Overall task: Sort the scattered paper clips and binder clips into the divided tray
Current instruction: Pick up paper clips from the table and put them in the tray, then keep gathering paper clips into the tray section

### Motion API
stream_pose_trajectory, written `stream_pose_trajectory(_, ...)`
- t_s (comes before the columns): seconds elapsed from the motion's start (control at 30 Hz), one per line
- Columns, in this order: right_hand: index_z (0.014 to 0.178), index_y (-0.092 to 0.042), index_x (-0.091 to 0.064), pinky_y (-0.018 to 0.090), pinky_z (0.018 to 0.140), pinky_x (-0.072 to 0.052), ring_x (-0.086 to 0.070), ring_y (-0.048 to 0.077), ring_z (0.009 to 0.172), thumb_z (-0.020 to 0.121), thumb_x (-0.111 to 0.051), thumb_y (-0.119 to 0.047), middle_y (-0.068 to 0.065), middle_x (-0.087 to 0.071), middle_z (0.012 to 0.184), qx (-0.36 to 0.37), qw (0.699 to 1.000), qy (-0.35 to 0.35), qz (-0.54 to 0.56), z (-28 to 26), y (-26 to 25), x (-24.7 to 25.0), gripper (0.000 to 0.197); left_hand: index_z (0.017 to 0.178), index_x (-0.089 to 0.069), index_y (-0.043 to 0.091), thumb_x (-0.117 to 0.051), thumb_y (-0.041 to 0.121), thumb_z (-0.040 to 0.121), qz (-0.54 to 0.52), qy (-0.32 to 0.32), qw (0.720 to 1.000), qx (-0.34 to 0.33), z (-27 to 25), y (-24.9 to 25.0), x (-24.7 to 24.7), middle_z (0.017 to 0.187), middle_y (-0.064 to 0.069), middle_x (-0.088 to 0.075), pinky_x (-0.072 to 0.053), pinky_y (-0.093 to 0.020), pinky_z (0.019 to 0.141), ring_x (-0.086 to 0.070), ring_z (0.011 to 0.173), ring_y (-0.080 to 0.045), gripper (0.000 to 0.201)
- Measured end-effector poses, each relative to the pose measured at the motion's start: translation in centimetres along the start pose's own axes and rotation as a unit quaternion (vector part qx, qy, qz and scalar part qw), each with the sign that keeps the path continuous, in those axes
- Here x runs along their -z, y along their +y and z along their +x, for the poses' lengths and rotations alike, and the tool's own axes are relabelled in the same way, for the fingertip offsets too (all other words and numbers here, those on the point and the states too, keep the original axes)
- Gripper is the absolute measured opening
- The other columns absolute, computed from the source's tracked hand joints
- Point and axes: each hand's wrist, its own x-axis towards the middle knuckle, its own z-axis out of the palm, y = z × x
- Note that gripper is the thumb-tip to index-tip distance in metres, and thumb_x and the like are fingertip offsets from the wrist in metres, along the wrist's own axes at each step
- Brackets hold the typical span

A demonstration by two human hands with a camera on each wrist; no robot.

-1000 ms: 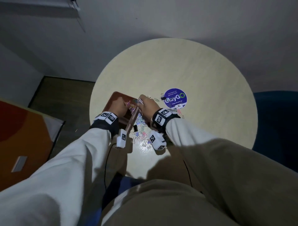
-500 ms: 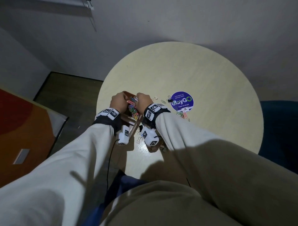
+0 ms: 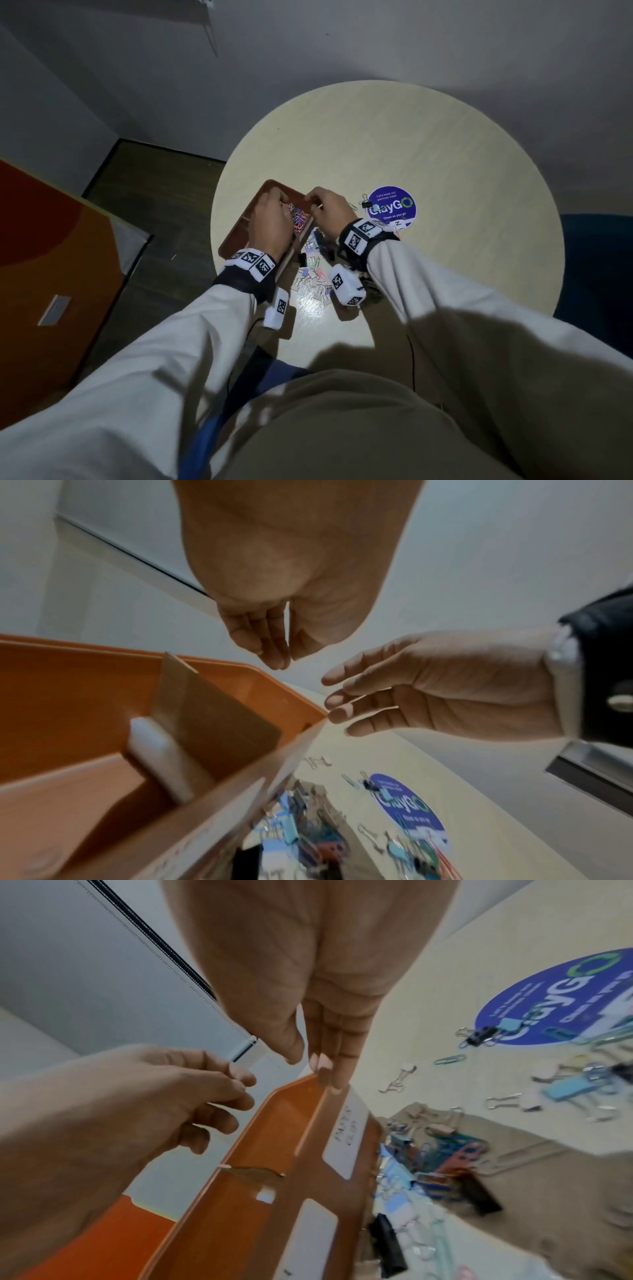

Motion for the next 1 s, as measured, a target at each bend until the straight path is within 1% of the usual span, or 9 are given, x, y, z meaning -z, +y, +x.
stream_pose_trajectory(0.13,0.102,-0.014,-0.063,0.040,0.072,-0.055,-0.067,0.027,0.081,0.091,-0.045,-0.001,0.012,-0.067,0.097,-0.017,1.000,-0.008,-0.018,-2.2,3.6,0.3,0.025,0.094,-0.058,0.008,-0.050,0.009,0.097,-0.027,-0.046,0.996,-0.070,-3.0,0.9,-2.1,0.090,-0.008,-0.063,-0.046,-0.035,0.066,-0.059,0.080,-0.025,0.008)
stream_pose_trajectory(0.2,0.104,-0.014,-0.062,0.041,0.075,-0.056,-0.066,0.027,0.084,0.092,-0.047,-0.003,0.013,-0.067,0.099,-0.029,0.998,-0.028,-0.053,-3.4,5.6,0.2,0.022,0.094,-0.059,0.009,-0.050,0.012,0.098,-0.007,-0.103,0.990,-0.094,-4.6,0.8,-3.4,0.086,-0.005,-0.062,-0.046,-0.031,0.063,-0.058,0.074,-0.021,0.010)
stream_pose_trajectory(0.3,0.100,-0.014,-0.061,0.041,0.073,-0.057,-0.066,0.025,0.082,0.093,-0.050,-0.006,0.009,-0.069,0.097,-0.049,0.993,-0.060,-0.088,-5.7,8.2,-0.1,0.014,0.082,-0.056,0.012,-0.049,0.011,0.096,0.040,-0.227,0.968,-0.101,-6.5,-0.1,-5.6,0.079,-0.001,-0.064,-0.054,-0.036,0.062,-0.062,0.068,-0.018,0.016)
stream_pose_trajectory(0.43,0.095,-0.012,-0.061,0.042,0.079,-0.054,-0.063,0.029,0.090,0.089,-0.048,-0.003,0.008,-0.067,0.099,-0.035,0.978,-0.133,-0.157,-8.2,10.5,-0.6,0.017,0.088,-0.056,0.016,-0.063,0.020,0.089,0.101,-0.357,0.924,-0.090,-8.3,-1.4,-8.2,0.090,-0.003,-0.061,-0.052,-0.038,0.069,-0.063,0.082,-0.026,0.008)
stream_pose_trajectory(0.53,0.093,-0.016,-0.057,0.044,0.078,-0.052,-0.059,0.032,0.088,0.085,-0.050,-0.006,0.008,-0.059,0.099,-0.039,0.967,-0.154,-0.197,-10.2,11.8,-0.9,0.015,0.096,-0.051,0.015,-0.067,0.030,0.090,0.124,-0.348,0.924,-0.098,-9.2,-1.5,-9.5,0.096,-0.006,-0.055,-0.043,-0.034,0.066,-0.056,0.082,-0.028,0.022)
stream_pose_trajectory(0.63,0.094,-0.020,-0.051,0.038,0.072,-0.048,-0.054,0.030,0.081,0.087,-0.052,-0.009,0.004,-0.050,0.101,-0.043,0.972,-0.121,-0.195,-12.2,12.9,-1.0,0.012,0.095,-0.048,0.015,-0.064,0.025,0.092,0.141,-0.338,0.924,-0.111,-9.2,-1.7,-10.1,0.097,-0.008,-0.056,-0.043,-0.035,0.066,-0.058,0.084,-0.030,0.019)
stream_pose_trajectory(0.8,0.105,-0.013,-0.054,0.033,0.072,-0.044,-0.056,0.030,0.086,0.090,-0.046,0.001,0.008,-0.051,0.110,-0.054,0.981,-0.098,-0.158,-12.9,14.0,-0.4,0.023,0.103,-0.053,0.009,-0.053,0.007,0.093,0.164,-0.327,0.924,-0.109,-7.9,-1.7,-9.5,0.106,-0.014,-0.057,-0.045,-0.038,0.073,-0.060,0.093,-0.034,0.010)
stream_pose_trajectory(0.9,0.109,-0.011,-0.053,0.030,0.066,-0.039,-0.051,0.025,0.076,0.088,-0.040,0.006,0.005,-0.049,0.102,-0.078,0.984,-0.100,-0.121,-13.3,14.4,0.2,0.030,0.115,-0.054,0.007,-0.054,0.009,0.093,0.174,-0.282,0.935,-0.125,-7.9,-0.8,-9.4,0.113,-0.016,-0.055,-0.048,-0.039,0.080,-0.058,0.098,-0.034,0.022)
stream_pose_trajectory(1.0,0.104,-0.016,-0.053,0.034,0.069,-0.046,-0.055,0.028,0.079,0.088,-0.041,0.000,0.004,-0.054,0.105,-0.089,0.985,-0.081,-0.126,-13.7,14.7,0.6,0.025,0.110,-0.055,0.009,-0.054,0.017,0.096,0.149,-0.280,0.933,-0.170,-8.4,1.1,-10.0,0.108,-0.013,-0.056,-0.046,-0.037,0.074,-0.059,0.092,-0.031,0.016)
